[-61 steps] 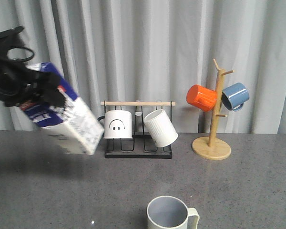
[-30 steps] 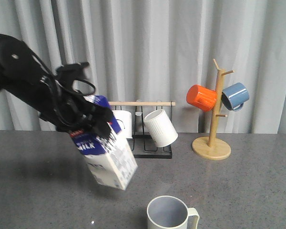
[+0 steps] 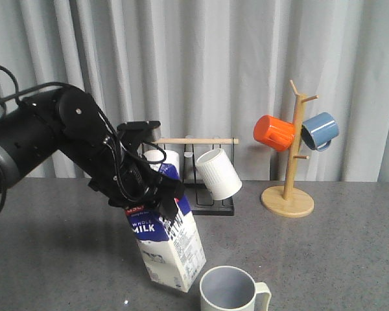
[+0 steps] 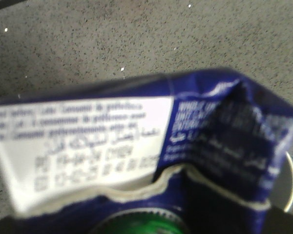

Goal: Place milk next to cup
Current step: 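Carry the carton toward the white mug and lower it beside the mug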

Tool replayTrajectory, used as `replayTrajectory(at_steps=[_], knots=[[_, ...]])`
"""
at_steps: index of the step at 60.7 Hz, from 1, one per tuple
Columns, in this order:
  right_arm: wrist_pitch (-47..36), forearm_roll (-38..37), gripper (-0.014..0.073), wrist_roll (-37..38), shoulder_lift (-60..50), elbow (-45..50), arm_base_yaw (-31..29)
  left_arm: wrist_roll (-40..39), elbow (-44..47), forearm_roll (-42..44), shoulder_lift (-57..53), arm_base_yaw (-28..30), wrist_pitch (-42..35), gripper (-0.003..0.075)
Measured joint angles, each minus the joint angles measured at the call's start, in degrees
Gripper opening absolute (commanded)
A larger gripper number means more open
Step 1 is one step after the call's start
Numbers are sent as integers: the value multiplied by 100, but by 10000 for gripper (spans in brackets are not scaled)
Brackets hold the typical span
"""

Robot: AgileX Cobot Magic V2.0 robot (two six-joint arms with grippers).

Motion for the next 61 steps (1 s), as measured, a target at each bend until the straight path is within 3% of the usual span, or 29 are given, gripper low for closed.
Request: replayTrajectory(at_steps=[33,61], knots=[[0,0,-5,5,0,0,0,12,549,33,68,-18,-6,83],[13,0,-5,5,0,0,0,16,549,33,68,-18,-10,295]])
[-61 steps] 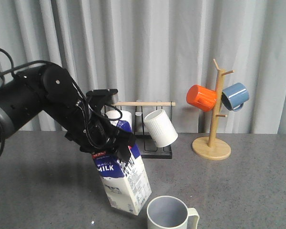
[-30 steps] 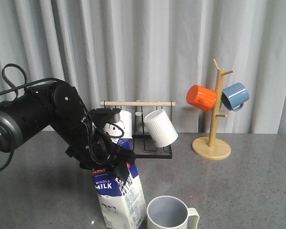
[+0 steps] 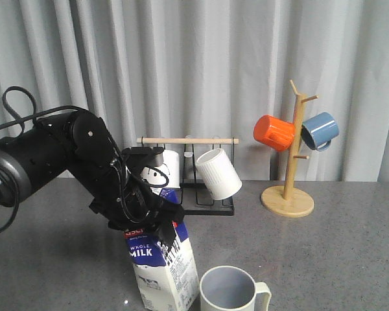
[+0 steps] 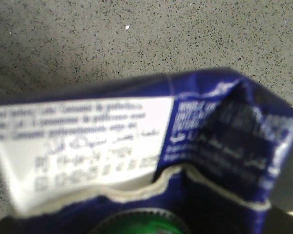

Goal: Place milk next to cup
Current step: 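Carry the carton toward the white mug and lower it beside the mug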

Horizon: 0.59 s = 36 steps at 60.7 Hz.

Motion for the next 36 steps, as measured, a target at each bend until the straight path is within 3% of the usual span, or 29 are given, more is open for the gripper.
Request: replayTrajectory(at_steps=[14,36], knots=[[0,0,-5,10,0,0,0,0,0,0,0,0,0,376],[0,0,-5,10,0,0,0,-16,0,-35,0,0,0,440]])
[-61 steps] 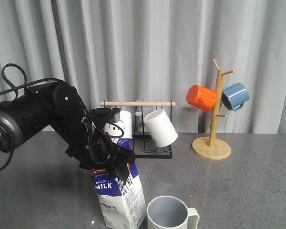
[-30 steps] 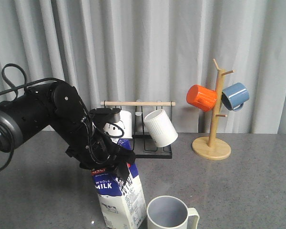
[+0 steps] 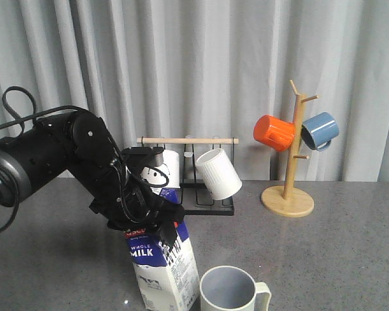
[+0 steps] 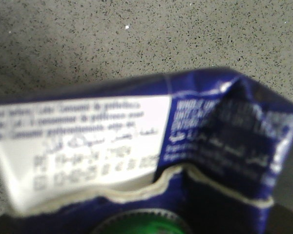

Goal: Place milk next to cup
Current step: 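Carry the carton toward the white mug and lower it beside the mug, then open the left gripper and raise it off the carton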

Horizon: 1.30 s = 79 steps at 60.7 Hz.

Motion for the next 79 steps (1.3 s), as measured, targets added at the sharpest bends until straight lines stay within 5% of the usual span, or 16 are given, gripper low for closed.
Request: replayTrajectory(at_steps=[31,79], knots=[[0,0,-5,0,0,0,0,-136,0,-96,0,0,-41,527],[-34,0,-5,0,0,0,0,-285,0,151,-1410,-4,-30,513]])
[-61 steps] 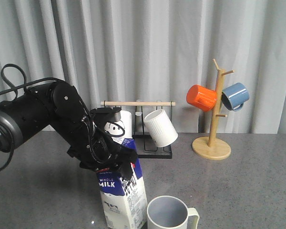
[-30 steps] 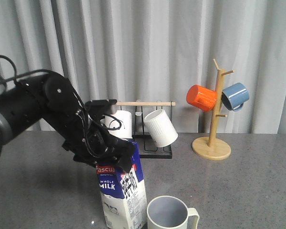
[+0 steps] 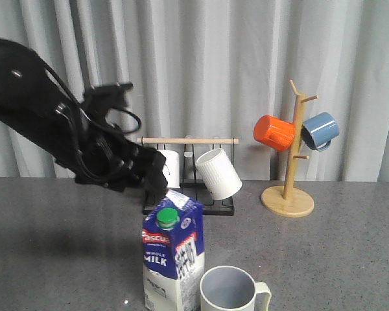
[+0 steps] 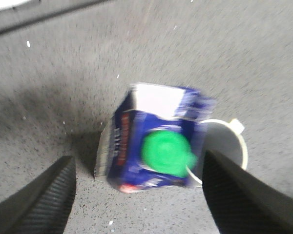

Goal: Place milk next to cup
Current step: 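Open the left gripper and raise it off the carton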

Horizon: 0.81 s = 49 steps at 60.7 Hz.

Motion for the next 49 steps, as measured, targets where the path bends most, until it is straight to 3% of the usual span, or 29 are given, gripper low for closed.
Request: replayTrajectory(at_steps=[7,11,25,37,49], knots=[[-223,-83,-5,12,0,0,0,0,0,0,-412,0,26,448],[-411,-193,-5,112,0,0,0,0,0,0,-686,0,52,370],[-1071,-1265,-5,1131,0,0,0,50,0,282,-1688,0,70,-10],[-1358,-2672,-5,2533,0,0,0,146,0,805,-2558,0,97,-8],[-1381,-2984,-5,3133,0,0,0,152,516,1258,-3477,0,99,-8]])
